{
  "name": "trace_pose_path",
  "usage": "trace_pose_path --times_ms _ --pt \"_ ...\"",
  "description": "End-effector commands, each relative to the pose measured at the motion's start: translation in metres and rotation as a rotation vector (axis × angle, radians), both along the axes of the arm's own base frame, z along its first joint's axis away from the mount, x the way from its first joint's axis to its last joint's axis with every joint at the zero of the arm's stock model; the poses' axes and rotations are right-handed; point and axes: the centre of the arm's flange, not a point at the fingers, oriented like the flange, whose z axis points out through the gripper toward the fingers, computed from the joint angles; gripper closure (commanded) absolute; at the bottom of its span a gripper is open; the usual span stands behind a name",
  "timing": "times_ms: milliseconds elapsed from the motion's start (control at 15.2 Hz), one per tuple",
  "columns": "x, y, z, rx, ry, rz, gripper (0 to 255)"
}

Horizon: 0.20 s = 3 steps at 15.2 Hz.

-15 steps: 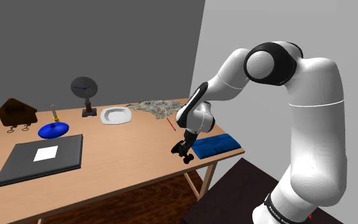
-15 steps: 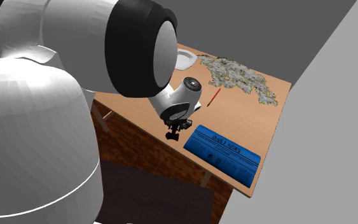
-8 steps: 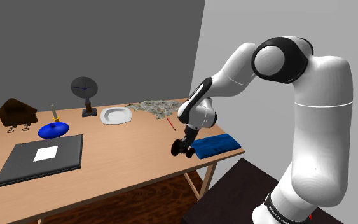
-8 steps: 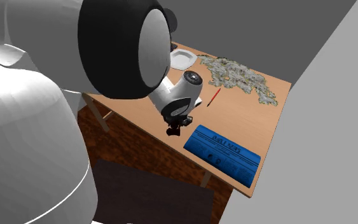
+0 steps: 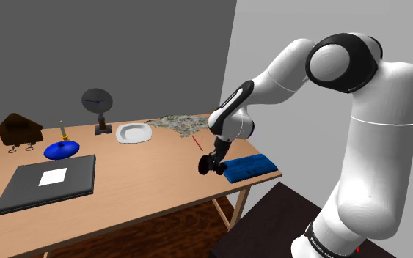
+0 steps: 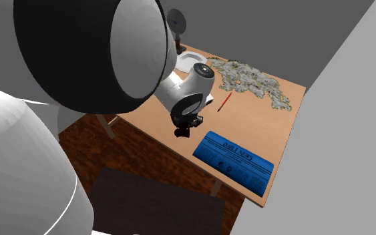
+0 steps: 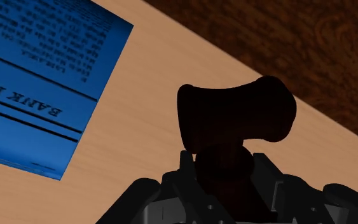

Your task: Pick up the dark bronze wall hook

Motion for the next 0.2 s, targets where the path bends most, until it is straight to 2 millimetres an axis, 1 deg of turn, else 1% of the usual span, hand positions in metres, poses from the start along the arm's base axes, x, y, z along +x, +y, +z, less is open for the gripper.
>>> trace_pose_path --times_ms 0,132 --pt "-0.0008 0.0002 0.0108 0.0 0.0 0.0 255" --pt "-0.0008 0.0002 0.0116 0.0 0.0 0.0 255"
